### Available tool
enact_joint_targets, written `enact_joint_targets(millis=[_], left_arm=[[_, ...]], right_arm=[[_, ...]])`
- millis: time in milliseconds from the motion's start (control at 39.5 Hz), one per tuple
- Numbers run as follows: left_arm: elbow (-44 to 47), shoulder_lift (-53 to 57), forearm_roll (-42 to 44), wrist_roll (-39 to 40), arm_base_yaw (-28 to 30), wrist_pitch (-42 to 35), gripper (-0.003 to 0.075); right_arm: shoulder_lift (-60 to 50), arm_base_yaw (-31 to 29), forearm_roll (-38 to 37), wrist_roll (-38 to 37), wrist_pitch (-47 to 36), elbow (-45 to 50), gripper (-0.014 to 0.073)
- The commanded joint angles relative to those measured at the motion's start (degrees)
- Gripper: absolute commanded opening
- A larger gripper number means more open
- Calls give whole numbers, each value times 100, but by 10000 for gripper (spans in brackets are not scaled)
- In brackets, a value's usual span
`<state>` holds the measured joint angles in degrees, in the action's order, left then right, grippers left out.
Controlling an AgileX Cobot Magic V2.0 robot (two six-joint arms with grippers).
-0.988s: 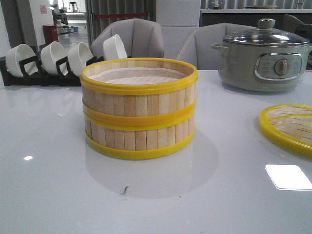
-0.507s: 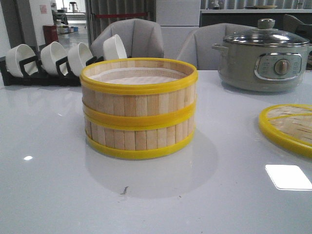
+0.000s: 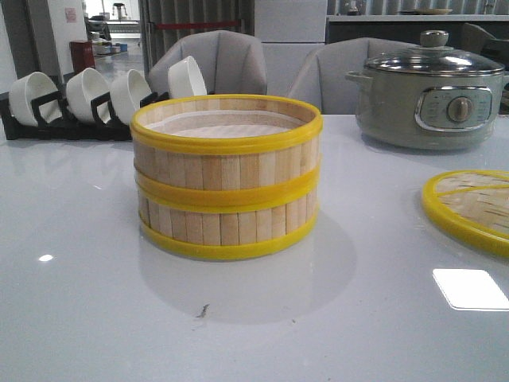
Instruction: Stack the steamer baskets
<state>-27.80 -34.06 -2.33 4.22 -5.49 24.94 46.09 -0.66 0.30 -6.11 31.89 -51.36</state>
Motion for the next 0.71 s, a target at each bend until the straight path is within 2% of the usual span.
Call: enact_joint_targets(millis=[0, 684], left_arm=[[-41, 11, -65, 46, 10, -631, 85], [64, 11, -54, 35, 10, -631, 85]], right_arm=[[9, -8, 10, 10, -401, -202, 433], [9, -8, 10, 10, -401, -202, 433]])
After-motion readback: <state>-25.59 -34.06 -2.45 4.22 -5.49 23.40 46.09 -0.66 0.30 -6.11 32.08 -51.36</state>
